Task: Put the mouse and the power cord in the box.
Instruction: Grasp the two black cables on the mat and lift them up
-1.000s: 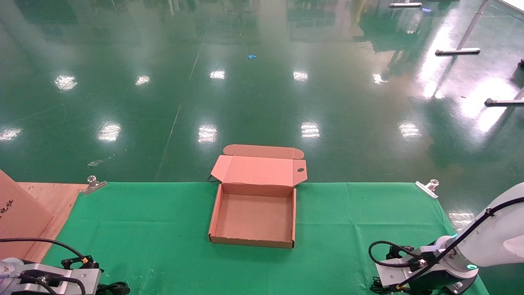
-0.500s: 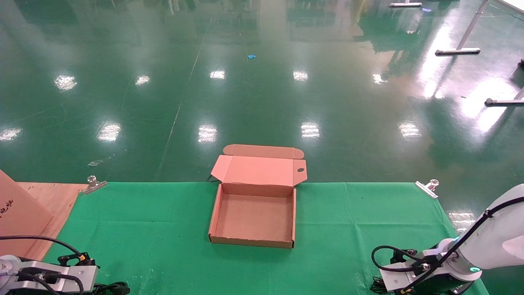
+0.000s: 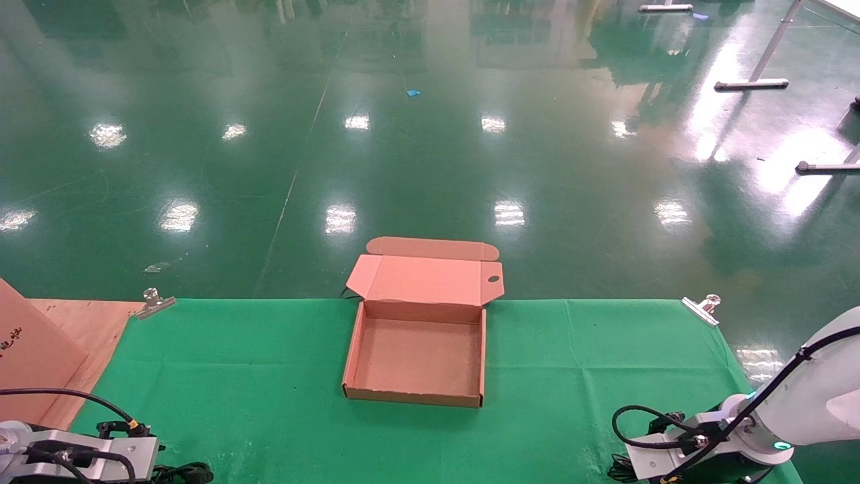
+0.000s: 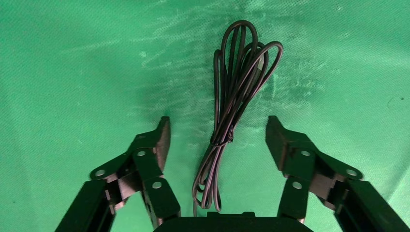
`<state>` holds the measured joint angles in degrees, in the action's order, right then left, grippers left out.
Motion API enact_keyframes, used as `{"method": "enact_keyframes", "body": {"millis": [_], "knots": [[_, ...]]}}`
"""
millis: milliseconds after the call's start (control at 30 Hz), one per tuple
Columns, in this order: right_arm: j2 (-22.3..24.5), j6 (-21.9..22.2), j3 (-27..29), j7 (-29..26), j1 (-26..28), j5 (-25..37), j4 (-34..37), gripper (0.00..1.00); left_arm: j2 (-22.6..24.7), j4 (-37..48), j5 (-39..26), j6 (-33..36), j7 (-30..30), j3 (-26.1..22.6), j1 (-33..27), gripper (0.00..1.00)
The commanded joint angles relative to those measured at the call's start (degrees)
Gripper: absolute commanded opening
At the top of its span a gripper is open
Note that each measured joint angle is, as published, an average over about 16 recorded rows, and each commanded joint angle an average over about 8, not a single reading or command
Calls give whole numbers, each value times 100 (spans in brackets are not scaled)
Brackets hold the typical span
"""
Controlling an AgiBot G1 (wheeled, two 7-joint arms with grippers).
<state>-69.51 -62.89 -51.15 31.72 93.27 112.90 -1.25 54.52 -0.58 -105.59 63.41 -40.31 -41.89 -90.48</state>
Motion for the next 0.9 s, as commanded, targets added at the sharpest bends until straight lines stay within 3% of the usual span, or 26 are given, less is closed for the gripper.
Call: {"method": "enact_keyframes", "body": {"millis": [33, 900], "knots": [[-4, 0, 6, 14, 4, -8, 18, 0, 5, 3, 1, 9, -16, 1, -1, 0], [-20, -168, 56, 96, 198, -80, 79, 0, -3, 19, 8, 166, -78, 6, -68, 0]]}}
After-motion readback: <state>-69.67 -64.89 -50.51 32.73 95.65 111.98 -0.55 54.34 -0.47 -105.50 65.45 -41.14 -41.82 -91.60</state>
